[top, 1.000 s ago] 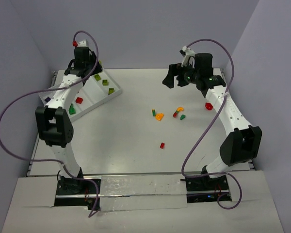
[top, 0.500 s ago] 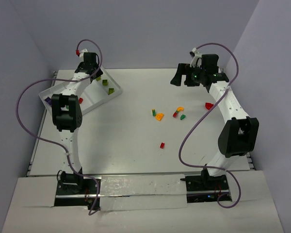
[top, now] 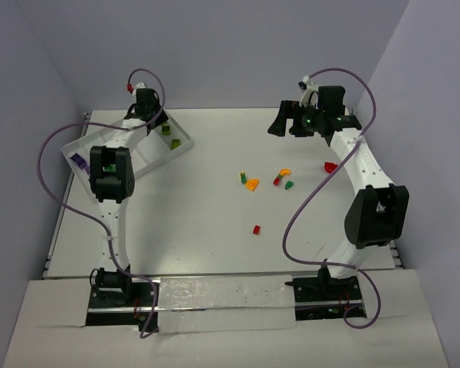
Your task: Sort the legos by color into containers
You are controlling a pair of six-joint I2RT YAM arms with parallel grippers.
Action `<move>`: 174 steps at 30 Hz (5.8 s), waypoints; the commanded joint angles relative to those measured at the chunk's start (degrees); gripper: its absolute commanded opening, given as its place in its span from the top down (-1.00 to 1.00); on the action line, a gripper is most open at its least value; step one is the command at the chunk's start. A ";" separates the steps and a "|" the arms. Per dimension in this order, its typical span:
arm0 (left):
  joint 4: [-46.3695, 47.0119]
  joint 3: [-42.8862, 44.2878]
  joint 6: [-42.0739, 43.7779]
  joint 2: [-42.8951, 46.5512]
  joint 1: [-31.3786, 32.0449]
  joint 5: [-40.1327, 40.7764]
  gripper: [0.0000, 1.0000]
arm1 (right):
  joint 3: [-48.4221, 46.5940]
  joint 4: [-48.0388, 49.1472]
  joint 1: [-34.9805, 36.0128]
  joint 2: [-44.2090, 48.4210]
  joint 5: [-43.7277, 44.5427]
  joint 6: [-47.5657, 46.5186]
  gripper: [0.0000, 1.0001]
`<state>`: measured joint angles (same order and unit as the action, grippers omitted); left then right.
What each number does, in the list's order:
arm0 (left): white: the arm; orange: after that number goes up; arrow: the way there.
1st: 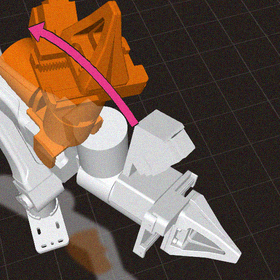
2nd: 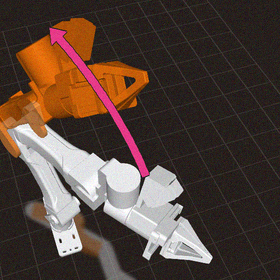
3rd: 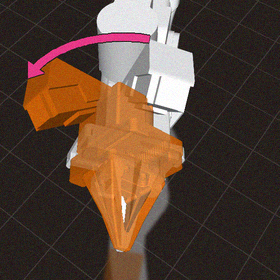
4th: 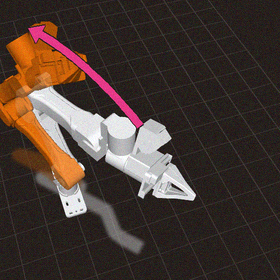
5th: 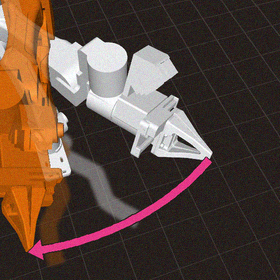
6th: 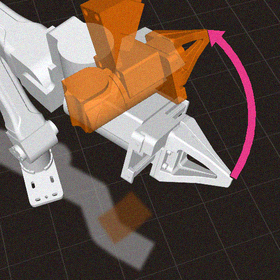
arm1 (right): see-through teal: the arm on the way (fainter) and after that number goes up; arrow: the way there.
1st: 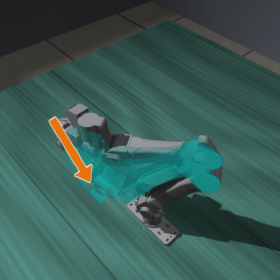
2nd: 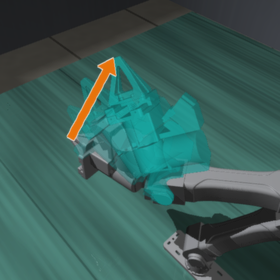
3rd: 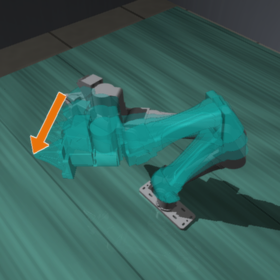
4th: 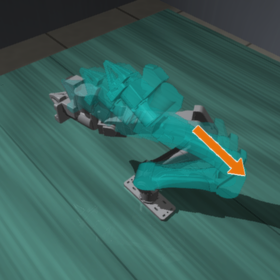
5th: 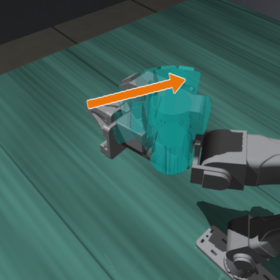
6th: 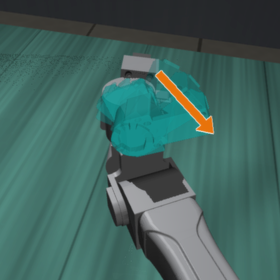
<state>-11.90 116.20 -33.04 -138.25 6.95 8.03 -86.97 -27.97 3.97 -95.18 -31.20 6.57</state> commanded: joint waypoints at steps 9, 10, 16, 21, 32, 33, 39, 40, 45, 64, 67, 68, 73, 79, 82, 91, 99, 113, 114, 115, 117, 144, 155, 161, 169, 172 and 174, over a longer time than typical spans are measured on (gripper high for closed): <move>3.91 9.32 -1.60 -5.27 -1.51 -1.43 0.16 | -0.48 1.16 -0.10 -0.18 -1.32 -0.23 -1.00; 3.99 9.48 -1.68 -5.19 -1.60 -1.36 0.09 | -0.48 1.17 -0.10 -0.19 -1.32 -0.16 -1.00; 2.97 11.05 -1.03 -3.69 -1.94 -1.85 -0.54 | 0.20 1.66 -0.07 0.47 -1.14 -0.39 -1.00; 1.51 12.81 -0.08 -1.09 -2.03 -3.38 -0.59 | 0.32 1.14 -0.10 1.86 -0.51 -1.16 -1.00; -3.07 -10.63 23.16 27.73 0.08 -18.29 -0.73 | 0.03 -12.41 -1.17 0.79 21.95 -23.01 -0.84; -3.59 -14.00 23.65 30.34 0.08 -18.67 -0.73 | -0.52 -13.79 -1.88 -0.26 23.20 -23.77 -0.81; -3.49 -33.01 23.11 43.86 0.17 -25.01 -0.73 | -2.53 -18.23 -8.87 -5.89 26.34 -26.77 -0.70; -3.29 -34.74 22.88 45.18 0.17 -25.92 -0.73 | -2.65 -18.18 -9.40 -6.44 26.91 -27.20 -0.70; -2.78 -40.53 22.37 49.48 0.17 -30.71 -0.73 | -4.41 -17.04 -12.49 -11.87 30.20 -31.75 -0.72; -8.48 -34.69 23.02 45.81 0.17 -35.08 -0.72 | -9.26 -15.10 -14.23 -25.34 32.26 -36.52 -0.98; -8.92 -33.74 22.65 45.28 0.17 -35.18 -0.72 | -10.36 -15.49 -14.67 -26.92 32.13 -33.62 -0.95; -9.06 -33.41 22.53 45.09 0.17 -35.14 -0.72 | -10.80 -15.67 -14.78 -27.65 32.26 -32.37 -0.94; -9.24 -33.19 22.18 44.91 0.17 -35.27 -0.72 | -12.33 -15.97 -14.82 -28.96 34.22 -24.57 -0.93; -9.40 -32.59 21.79 44.44 0.17 -35.10 -0.72 | -16.16 -18.29 -15.07 -31.87 34.28 -18.22 -0.76; -9.72 -32.16 21.81 44.12 0.17 -35.08 -0.72 | -18.83 -19.93 -15.52 -33.20 33.84 -15.79 -0.64; -9.72 -32.24 21.76 43.77 0.17 -35.10 -0.72 | -19.85 -22.29 -15.89 -35.01 35.38 -12.01 -0.60; -9.90 -32.18 21.96 43.72 0.17 -34.66 -0.73 | -18.76 -22.83 -16.97 -35.43 33.66 -8.72 -0.44; -10.48 -32.47 21.53 44.32 -0.64 -36.79 -0.81 | -17.07 -22.75 -16.77 -32.50 28.50 -9.19 0.12; -10.51 -32.56 21.20 44.56 -1.01 -37.86 -0.83 | -16.62 -22.72 -16.71 -31.59 27.68 -9.59 0.14; -10.48 -32.68 21.02 44.83 -1.62 -38.84 -0.84 | -16.26 -22.63 -16.71 -30.81 26.63 -9.88 0.16; -9.44 -33.78 20.27 46.25 -3.76 -43.27 -0.89 | -15.38 -22.46 -16.54 -28.08 24.48 -10.50 0.18; 16.30 -53.55 0.30 57.51 7.86 -38.05 -0.65 | -14.35 11.32 16.70 -15.64 -16.52 37.42 0.15; 13.41 -49.46 4.02 53.48 14.88 -26.51 -0.56 | -10.15 15.98 19.49 -19.26 -14.21 51.77 0.19; 13.40 -48.02 4.73 52.05 16.93 -25.39 -0.54 | -10.07 14.51 19.50 -19.08 -12.58 52.12 0.21; 12.42 -46.15 5.98 49.82 17.93 -21.63 -0.49 | -8.54 15.58 20.56 -18.55 -13.02 53.48 0.21; 12.11 -46.02 6.41 49.25 18.01 -20.67 -0.33 | -7.93 16.38 20.82 -18.50 -13.59 54.22 0.22; 12.07 -45.98 6.41 48.99 18.06 -20.42 -0.19 | -7.64 16.71 20.86 -18.47 -13.76 54.44 0.22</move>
<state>-0.06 67.27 -27.63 -88.71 24.69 -14.57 -95.49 -14.04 24.10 -114.78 -44.13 59.63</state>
